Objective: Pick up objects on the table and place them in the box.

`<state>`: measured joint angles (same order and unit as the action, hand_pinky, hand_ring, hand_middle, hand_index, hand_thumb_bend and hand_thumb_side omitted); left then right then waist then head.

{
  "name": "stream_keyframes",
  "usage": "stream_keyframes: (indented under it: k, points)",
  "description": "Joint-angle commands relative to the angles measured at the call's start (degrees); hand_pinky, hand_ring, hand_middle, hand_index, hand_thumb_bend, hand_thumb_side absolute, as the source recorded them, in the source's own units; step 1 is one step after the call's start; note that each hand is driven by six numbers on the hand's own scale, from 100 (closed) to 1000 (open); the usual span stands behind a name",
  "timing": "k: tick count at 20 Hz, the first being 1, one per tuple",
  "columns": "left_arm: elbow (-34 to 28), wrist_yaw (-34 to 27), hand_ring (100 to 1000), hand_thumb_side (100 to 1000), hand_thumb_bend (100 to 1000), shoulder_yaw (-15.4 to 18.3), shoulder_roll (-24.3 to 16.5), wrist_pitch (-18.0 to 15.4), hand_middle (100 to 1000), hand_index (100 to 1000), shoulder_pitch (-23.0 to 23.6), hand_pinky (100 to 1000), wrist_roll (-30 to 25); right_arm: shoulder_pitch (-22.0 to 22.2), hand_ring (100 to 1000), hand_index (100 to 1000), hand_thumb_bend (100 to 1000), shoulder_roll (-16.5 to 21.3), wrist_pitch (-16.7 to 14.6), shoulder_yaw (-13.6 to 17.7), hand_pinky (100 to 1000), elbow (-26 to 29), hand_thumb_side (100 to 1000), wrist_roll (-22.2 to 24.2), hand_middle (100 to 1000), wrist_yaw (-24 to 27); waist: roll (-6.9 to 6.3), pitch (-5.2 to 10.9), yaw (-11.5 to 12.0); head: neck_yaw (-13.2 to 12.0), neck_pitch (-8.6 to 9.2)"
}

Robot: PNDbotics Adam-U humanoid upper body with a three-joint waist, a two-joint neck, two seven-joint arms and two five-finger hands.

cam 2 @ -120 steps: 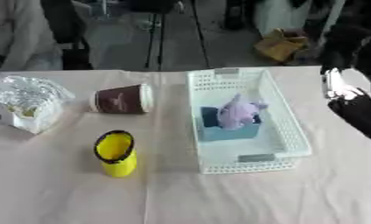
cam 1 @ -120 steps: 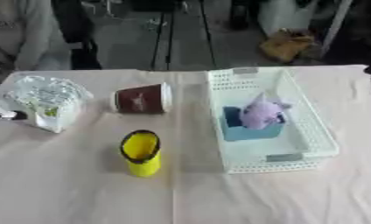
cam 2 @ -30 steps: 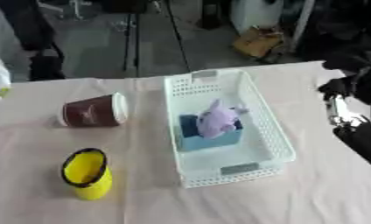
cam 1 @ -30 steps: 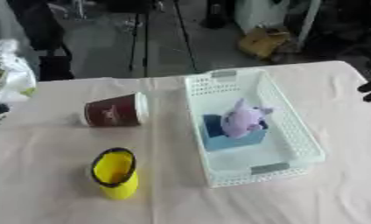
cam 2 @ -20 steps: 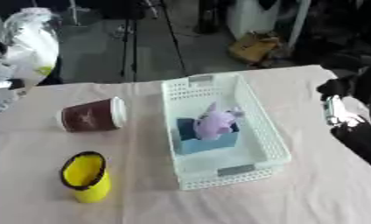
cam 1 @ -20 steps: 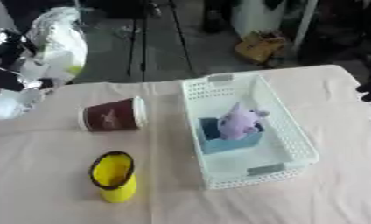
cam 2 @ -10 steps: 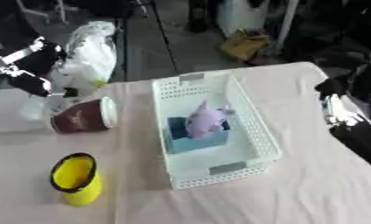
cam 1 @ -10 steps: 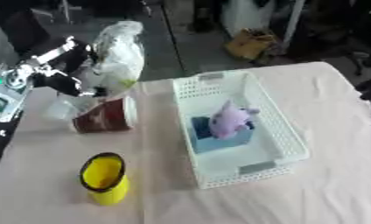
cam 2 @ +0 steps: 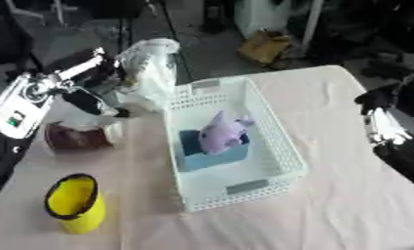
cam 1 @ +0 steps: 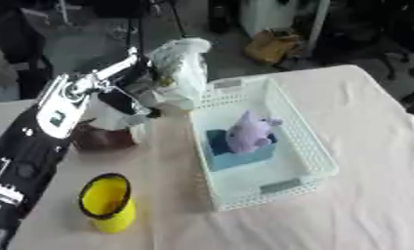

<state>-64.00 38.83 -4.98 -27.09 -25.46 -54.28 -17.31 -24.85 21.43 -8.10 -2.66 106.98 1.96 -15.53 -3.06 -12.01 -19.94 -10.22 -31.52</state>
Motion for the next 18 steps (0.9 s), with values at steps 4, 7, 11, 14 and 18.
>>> stream_keyframes:
  k: [4,7,11,14,18]
  points:
    - [-0.9,4.2,160,100,366,-1.6,1.8,-7.0,100,172,-2.0,130,6.1,-1.5,630,902,100,0.2,-0.3,-0.4,571,1.5,573,0.7,781,0.7,-0.01,0.56,-1.4,-0.8,1.07]
    - [-0.3,4.7,163,100,360,-2.3,2.8,-10.6,100,173,-1.8,138,6.7,-1.7,630,902,100,0.0,-0.4,-0.6,571,1.7,575,1.0,781,0.8,-0.09,0.41,-2.1,-0.9,1.19]
    - [0.4,4.6,165,100,348,-3.1,4.0,-15.0,100,174,-1.6,153,7.4,-2.0,629,902,100,-0.4,-0.5,-0.9,571,1.9,577,1.4,780,1.0,-0.23,0.15,-2.9,-1.1,1.30]
    - [0.5,3.2,217,100,264,-3.4,4.8,-18.2,100,179,-1.7,182,9.0,-2.1,628,903,100,-0.5,-0.6,-1.1,570,2.0,582,1.8,780,1.2,-0.37,-0.03,-3.6,-1.3,1.49]
    - [-0.1,1.0,251,100,284,-3.8,5.1,-21.4,135,228,-1.8,214,12.1,-2.1,628,904,100,-0.6,-0.7,-1.3,571,2.0,583,2.1,780,1.4,-0.52,-0.08,-4.2,-1.4,1.51]
